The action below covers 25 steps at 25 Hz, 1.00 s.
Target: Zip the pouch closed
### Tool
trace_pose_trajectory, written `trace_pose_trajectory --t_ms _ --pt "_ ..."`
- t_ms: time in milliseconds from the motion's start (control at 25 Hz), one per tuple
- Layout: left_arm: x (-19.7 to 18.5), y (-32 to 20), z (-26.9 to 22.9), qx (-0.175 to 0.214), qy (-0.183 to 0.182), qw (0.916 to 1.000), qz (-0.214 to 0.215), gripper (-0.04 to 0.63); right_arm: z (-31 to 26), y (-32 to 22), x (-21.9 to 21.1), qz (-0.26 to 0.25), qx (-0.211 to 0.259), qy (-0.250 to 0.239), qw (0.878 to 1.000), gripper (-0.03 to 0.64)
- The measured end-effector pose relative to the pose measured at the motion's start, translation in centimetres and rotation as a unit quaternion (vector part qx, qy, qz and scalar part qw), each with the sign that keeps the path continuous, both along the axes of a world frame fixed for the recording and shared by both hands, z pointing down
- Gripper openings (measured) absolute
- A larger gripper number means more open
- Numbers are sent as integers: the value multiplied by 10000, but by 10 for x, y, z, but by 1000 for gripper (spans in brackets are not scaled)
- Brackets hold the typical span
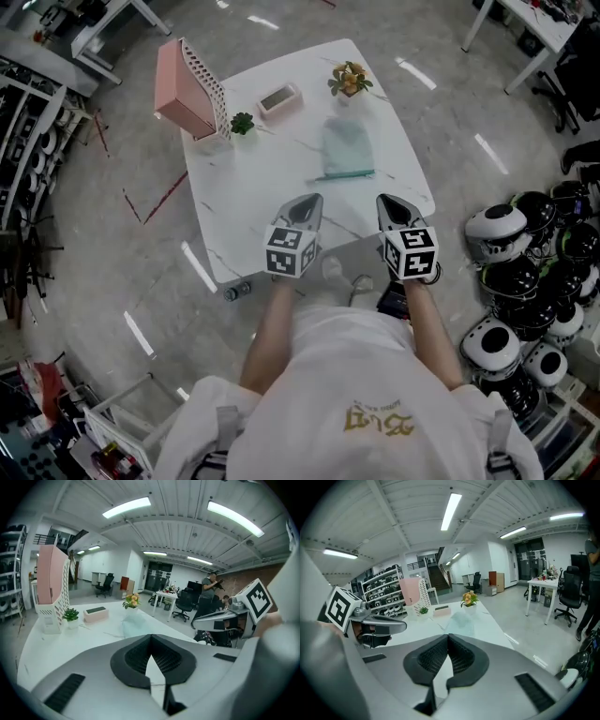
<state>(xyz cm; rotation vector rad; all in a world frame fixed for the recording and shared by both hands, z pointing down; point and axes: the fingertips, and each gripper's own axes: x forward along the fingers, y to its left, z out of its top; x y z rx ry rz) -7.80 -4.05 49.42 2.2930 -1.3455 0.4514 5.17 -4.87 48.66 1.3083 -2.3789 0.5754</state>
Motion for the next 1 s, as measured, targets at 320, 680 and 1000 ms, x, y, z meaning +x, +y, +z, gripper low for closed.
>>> trace_pose_trajectory --t_ms 320,680,1000 --pt "14 42 -32 289 84 9993 -201 18 -22 33 4 -190 278 -212 9992 12" --pt "6 65 -30 240 129 9983 -515 18 -30 49 -3 -341 309 -364 9983 12" --pt "3 65 -34 326 182 9976 -590 18 -32 52 -2 -369 301 -355 9982 12"
